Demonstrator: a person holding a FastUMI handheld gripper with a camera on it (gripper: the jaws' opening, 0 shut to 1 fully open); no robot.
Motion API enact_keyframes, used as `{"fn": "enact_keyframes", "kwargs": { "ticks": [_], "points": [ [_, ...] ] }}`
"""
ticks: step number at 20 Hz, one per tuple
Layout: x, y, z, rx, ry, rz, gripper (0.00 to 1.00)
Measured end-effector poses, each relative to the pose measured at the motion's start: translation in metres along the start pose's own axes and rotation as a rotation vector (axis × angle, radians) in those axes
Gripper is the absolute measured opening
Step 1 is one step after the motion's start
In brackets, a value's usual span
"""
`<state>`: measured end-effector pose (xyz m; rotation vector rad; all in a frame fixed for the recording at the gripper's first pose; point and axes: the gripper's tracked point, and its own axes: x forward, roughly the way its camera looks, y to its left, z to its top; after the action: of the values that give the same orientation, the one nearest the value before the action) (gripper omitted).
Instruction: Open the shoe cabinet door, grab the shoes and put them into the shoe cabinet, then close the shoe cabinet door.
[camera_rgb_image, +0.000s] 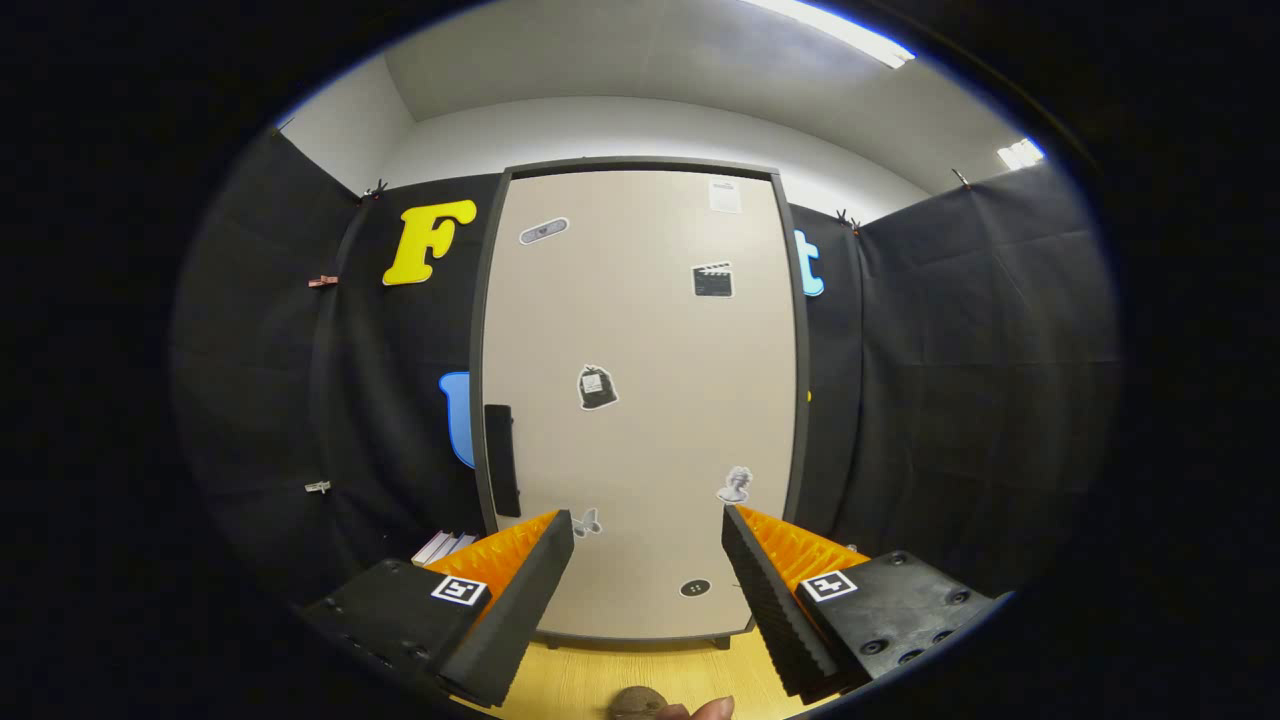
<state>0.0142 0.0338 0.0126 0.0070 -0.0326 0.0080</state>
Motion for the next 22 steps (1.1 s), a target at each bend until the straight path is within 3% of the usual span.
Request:
{"fn": "enact_keyframes", "kwargs": {
  "ticks": [6, 18, 22],
  "points": [
    [0.05, 0.077, -0.001, 0.046, 0.019, 0.101, 0.98],
    [0.156, 0.142, -0.033, 0.064, 0.063, 0.098, 0.97],
    [0.177, 0.144, -0.059, 0.047, 0.119, 0.059, 0.78]
  ]
}}
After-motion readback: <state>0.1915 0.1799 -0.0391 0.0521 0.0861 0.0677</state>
